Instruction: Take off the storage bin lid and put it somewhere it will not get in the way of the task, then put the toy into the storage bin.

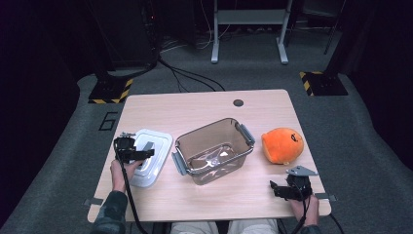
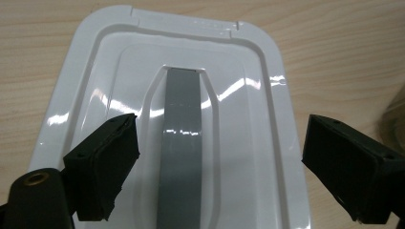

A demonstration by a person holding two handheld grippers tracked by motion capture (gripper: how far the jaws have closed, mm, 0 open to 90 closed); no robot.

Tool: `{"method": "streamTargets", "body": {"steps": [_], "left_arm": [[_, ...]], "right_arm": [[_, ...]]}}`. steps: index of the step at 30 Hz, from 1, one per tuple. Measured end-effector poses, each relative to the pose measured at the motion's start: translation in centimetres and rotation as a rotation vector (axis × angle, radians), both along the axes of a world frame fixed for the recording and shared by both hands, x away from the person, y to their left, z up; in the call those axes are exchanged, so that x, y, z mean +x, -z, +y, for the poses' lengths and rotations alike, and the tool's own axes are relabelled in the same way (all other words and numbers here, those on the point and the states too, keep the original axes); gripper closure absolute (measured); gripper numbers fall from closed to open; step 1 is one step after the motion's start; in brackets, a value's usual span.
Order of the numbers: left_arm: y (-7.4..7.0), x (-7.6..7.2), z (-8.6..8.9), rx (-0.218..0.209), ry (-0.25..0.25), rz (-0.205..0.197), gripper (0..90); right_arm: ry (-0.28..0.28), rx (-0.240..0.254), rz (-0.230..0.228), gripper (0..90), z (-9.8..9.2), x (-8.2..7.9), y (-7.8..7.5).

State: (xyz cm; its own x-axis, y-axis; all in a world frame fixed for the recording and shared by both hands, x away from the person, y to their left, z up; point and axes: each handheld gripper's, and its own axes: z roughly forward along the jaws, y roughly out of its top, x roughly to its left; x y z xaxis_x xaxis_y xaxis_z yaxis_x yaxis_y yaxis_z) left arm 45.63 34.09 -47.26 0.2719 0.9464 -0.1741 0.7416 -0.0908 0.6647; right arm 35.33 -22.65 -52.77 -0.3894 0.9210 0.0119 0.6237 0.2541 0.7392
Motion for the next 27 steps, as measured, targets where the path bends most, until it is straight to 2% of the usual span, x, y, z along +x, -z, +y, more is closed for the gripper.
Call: {"method": "streamTargets", "body": {"steps": [6,15,18,22,27], "left_arm": [[-1.2,-0.3,-0.7,-0.001,0.032,-0.021,9.0],[-3.0,-0.5,-2.0,-0.041,0.056,-0.057,8.2],[-3.7,-0.6,-2.4,-0.035,0.078,-0.069,8.0],[-4.8,-0.7,-3.4,-0.051,0.102,-0.094,7.5],[-5.9,-0.7,-4.6,-0.062,0.136,-0.099,6.7]], "right_arm": [[0.000,-0.003,0.000,13.3,0.0,0.0,0.0],[-0.001,-0.006,0.001,13.3,0.0,0.0,0.0],[-0.002,-0.004,0.001,13.2,0.0,0.0,0.0],[-0.006,-0.010,0.002,12.8,0.0,0.0,0.0],[-0.007,-0.011,0.003,12.6,0.1,0.0,0.0]]}}
